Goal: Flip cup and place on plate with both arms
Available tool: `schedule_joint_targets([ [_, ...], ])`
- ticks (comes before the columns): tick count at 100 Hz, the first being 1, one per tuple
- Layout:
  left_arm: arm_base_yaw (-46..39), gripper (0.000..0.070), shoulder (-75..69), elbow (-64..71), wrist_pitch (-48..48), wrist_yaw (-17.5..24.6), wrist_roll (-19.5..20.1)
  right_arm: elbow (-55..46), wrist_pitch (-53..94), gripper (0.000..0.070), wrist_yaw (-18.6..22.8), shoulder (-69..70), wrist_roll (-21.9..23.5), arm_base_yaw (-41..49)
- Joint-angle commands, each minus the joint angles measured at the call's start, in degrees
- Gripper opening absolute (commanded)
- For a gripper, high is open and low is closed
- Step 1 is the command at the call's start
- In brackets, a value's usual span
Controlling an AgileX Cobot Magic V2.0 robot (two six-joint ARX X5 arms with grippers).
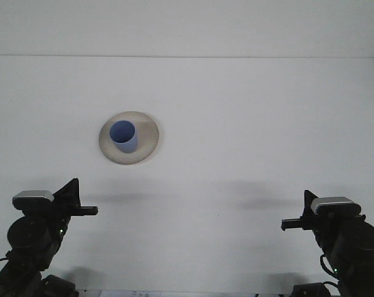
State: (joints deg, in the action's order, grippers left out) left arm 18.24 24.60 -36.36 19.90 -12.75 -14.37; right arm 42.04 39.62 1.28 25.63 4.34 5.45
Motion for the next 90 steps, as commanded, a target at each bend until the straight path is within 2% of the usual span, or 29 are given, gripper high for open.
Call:
schedule_joint_targets([
  [1,0.2,0.0012,-0.4,-0.6,-0.7,-0.4,-0.2,0.5,-0.6,0.0000,-0.2,0.3,0.2,0.0],
  [28,-0.9,0.0012,-2.6,0.8,-2.3,0.0,7.6,0.5,-0.6,0.0000,-0.2,0.3,0.2,0.0],
  [39,-2.1,0.0012,-4.9,4.3,-7.8,4.7,9.6,0.5,-0.6,0.0000,-0.2,0.3,0.2,0.0],
  [47,-2.9,0.0012,-7.5,8.1,-12.9,6.7,11.0,0.5,-0.6,0.0000,-0.2,0.3,0.2,0.0],
  [61,-4.9,0.0012,-12.3,16.0,-19.5,6.8,11.0,0.5,-0.6,0.0000,-0.2,0.3,0.2,0.0],
  [72,-6.6,0.0012,-17.0,21.7,-20.5,7.1,10.9,0.5,-0.6,0.0000,-0.2,0.3,0.2,0.0],
  [90,-10.1,0.0012,-24.7,28.8,-20.3,13.8,11.0,0.5,-0.6,0.0000,-0.2,0.3,0.2,0.0],
])
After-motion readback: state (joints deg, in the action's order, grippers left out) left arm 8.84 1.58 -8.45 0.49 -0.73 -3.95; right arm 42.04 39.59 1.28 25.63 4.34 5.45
